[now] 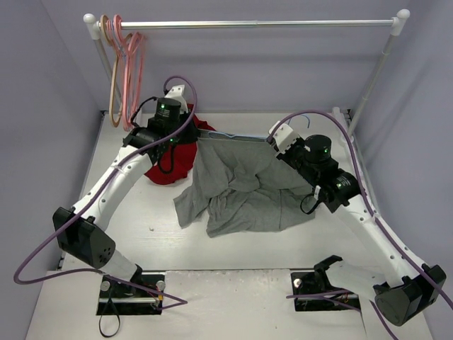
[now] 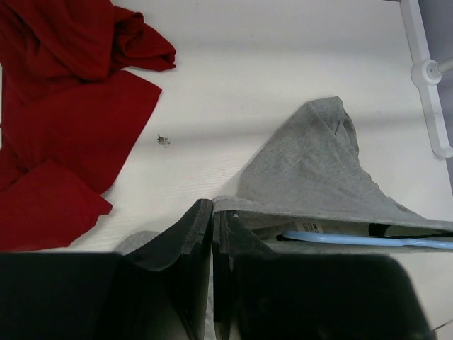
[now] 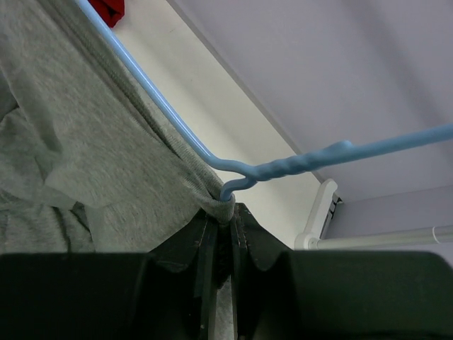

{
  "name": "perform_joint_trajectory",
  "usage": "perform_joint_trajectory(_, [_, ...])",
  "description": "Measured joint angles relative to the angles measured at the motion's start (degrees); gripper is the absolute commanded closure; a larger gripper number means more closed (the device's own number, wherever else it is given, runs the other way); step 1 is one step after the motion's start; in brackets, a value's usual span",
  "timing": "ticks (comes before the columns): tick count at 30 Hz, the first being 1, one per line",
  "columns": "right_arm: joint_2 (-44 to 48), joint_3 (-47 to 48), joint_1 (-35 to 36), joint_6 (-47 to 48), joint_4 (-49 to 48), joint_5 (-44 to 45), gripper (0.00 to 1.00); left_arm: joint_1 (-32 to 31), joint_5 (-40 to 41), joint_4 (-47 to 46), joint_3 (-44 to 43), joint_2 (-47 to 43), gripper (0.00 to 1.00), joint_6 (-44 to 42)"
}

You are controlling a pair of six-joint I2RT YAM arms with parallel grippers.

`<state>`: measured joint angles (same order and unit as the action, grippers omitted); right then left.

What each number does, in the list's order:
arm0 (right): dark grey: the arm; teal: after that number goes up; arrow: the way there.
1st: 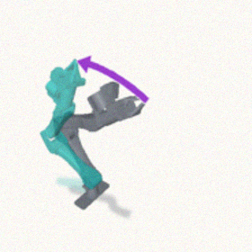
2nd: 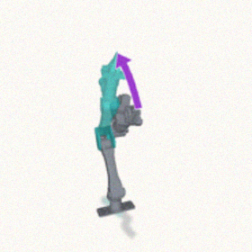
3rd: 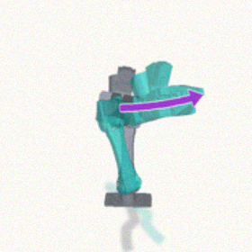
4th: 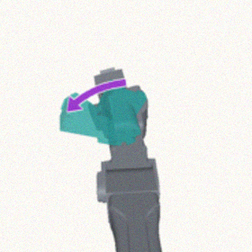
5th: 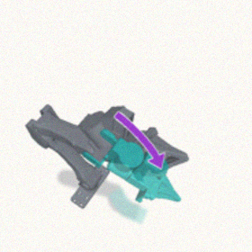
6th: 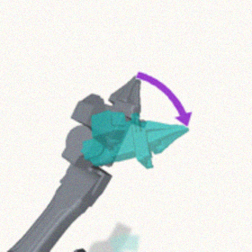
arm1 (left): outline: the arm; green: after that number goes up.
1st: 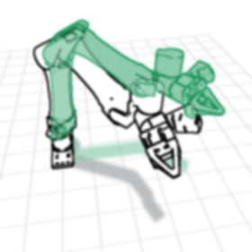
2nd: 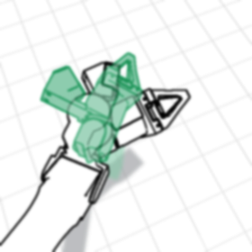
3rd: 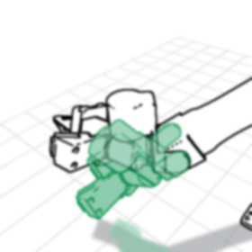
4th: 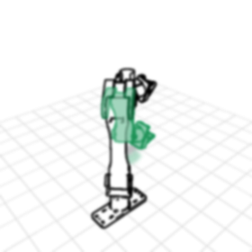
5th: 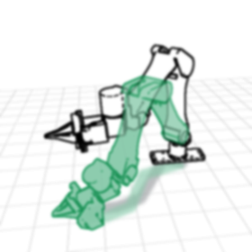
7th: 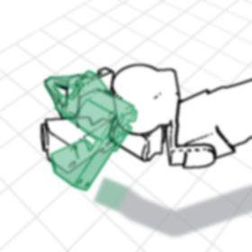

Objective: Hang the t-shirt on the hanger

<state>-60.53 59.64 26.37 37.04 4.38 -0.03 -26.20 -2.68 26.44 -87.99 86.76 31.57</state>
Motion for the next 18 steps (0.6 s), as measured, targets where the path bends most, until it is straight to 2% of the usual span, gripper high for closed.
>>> perform_joint_trajectory(11, [-2.12,0.52,0.98,2.32,-0.33,0.13,1.00,0.81,-4.85,15.50,-14.58,4.09,0.94,-5.60])
perform_joint_trajectory(18, [-7.08,2.86,7.21,3.76,-0.79,2.34,1.00,-1.68,-2.29,21.73,-19.89,5.99,0.94,-6.58])
